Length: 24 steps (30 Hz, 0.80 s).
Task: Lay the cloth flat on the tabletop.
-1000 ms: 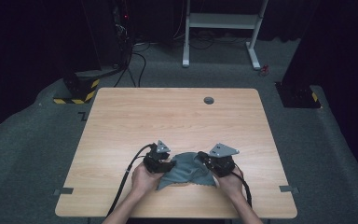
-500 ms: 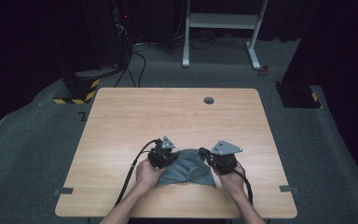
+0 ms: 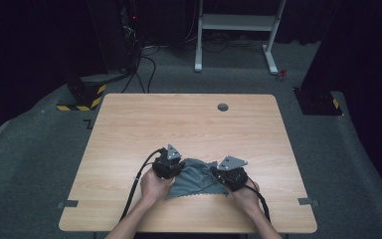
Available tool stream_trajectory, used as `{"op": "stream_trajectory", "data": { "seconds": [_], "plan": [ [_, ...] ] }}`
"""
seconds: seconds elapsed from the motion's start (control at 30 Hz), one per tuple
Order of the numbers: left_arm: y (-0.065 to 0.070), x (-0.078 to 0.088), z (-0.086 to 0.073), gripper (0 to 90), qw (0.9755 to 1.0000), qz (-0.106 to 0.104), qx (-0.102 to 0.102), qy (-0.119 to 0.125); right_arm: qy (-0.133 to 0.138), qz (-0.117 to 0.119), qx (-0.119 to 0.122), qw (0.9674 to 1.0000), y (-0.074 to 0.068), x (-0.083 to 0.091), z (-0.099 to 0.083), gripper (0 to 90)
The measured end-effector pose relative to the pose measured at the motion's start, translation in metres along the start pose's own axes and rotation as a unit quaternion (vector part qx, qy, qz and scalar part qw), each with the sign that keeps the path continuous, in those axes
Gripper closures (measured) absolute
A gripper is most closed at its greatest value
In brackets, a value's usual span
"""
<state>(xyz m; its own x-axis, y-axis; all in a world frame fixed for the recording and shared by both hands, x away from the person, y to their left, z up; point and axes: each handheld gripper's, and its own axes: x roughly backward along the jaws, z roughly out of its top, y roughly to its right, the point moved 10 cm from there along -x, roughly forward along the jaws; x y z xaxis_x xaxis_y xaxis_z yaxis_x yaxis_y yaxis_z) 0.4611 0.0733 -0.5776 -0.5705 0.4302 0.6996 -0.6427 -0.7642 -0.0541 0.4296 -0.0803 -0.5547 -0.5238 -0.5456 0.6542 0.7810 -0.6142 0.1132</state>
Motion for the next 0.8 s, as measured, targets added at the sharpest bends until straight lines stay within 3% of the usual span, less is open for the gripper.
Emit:
{"op": "stream_trajectory", "data": {
  "seconds": [0.13,0.17,0.27,0.37,0.43,0.47,0.57,0.67,0.8],
  "plan": [
    [-0.003,0.006,-0.009,58.9,0.9998,0.019,-0.001,-0.002,0.008,0.004,-0.015,0.9999,0.003,0.002,-0.001,78.5],
    [-0.007,0.009,-0.011,56.1,0.9996,0.027,0.000,-0.001,0.022,-0.001,-0.040,0.9990,0.011,0.008,0.002,72.3],
    [-0.015,0.010,-0.016,56.0,0.9994,0.030,0.017,-0.001,0.023,-0.005,-0.076,0.9968,0.022,0.010,0.000,67.4],
    [-0.015,0.007,-0.020,59.6,0.9994,0.017,0.030,-0.001,0.014,0.002,-0.131,0.9913,0.034,0.002,-0.008,64.9],
    [-0.014,0.007,-0.020,65.3,0.9995,0.008,0.030,0.001,-0.005,0.007,-0.147,0.9891,0.037,-0.006,-0.014,65.0],
    [-0.012,0.007,-0.020,67.7,0.9996,0.005,0.027,0.001,-0.011,0.008,-0.147,0.9891,0.037,-0.009,-0.016,67.2],
    [-0.007,0.007,-0.020,77.8,0.9999,-0.006,0.008,-0.002,-0.029,0.012,-0.124,0.9918,0.033,-0.021,-0.020,86.9],
    [-0.006,0.007,-0.019,85.2,0.9998,-0.012,-0.004,-0.012,-0.020,0.004,-0.116,0.9930,0.034,-0.021,-0.014,89.6],
    [-0.007,0.009,-0.016,87.6,0.9998,-0.007,-0.013,-0.010,0.015,-0.018,-0.121,0.9924,0.044,-0.004,0.005,89.5]
  ]
}}
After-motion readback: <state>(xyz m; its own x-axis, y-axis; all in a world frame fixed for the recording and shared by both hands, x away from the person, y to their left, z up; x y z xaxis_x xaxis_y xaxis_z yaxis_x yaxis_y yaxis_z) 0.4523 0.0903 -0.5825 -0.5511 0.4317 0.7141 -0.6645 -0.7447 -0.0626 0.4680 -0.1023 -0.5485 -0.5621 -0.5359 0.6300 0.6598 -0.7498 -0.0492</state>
